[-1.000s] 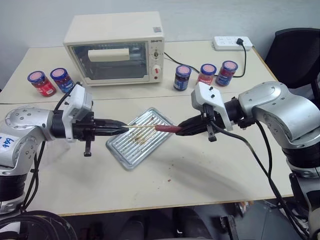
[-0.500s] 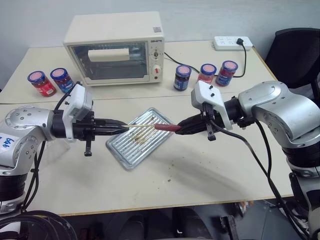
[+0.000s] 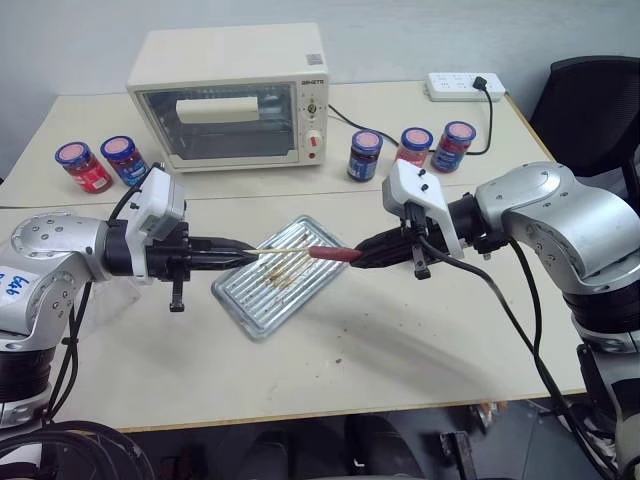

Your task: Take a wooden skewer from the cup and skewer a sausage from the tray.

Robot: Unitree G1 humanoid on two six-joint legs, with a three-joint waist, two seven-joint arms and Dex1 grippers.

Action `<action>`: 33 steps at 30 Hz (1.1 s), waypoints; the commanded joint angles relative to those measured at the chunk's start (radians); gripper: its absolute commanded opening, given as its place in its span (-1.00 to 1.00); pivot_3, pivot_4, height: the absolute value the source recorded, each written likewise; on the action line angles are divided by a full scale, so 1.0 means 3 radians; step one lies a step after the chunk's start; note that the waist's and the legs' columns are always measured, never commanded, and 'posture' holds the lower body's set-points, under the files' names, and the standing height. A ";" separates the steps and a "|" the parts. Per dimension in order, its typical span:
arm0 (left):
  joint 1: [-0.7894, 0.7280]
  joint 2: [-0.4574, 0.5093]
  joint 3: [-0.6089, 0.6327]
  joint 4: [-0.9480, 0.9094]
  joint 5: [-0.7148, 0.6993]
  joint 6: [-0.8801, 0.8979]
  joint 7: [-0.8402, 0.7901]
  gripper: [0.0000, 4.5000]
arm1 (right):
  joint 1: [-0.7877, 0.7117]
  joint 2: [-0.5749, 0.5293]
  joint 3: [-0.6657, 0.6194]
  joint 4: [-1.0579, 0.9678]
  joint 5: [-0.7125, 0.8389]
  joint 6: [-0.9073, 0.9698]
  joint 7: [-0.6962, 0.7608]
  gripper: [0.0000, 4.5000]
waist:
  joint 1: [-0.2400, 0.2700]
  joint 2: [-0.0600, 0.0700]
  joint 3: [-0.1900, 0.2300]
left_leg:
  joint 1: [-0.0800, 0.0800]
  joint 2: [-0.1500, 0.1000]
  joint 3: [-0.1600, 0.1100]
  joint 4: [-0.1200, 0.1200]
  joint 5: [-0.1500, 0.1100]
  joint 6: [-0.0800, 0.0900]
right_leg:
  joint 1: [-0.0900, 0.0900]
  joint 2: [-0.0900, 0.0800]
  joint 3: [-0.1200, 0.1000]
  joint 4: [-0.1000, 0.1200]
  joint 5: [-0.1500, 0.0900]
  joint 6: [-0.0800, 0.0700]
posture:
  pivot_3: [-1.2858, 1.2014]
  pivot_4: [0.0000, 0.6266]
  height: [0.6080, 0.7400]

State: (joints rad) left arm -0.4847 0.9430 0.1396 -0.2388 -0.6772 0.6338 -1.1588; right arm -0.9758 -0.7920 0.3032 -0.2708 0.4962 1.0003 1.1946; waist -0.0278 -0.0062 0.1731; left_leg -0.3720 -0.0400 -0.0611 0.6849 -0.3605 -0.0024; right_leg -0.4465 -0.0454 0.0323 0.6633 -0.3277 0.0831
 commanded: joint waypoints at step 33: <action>-0.0168 0.0022 -0.0106 -0.0036 0.0001 -0.0016 -0.0228 -1.00 | -0.0143 0.0035 -0.0052 -0.0076 0.0012 -0.0180 0.0011 -0.93 | 0.0000 0.0000 0.0000 | 0.0000 0.0000 0.0000 0.0000 0.0000 0.0000 | 0.0000 0.0000 0.0000 0.0000 0.0000 0.0000 | 0.03 -0.52 1.00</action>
State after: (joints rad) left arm -0.5258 0.9375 0.1091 -0.2219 -0.6617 0.6272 -1.2004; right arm -0.9780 -0.7809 0.3051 -0.2727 0.5045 0.9780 1.1919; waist -0.0277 -0.0062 0.1731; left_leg -0.3721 -0.0400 -0.0611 0.6851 -0.3605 -0.0025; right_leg -0.4466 -0.0454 0.0323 0.6634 -0.3277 0.0831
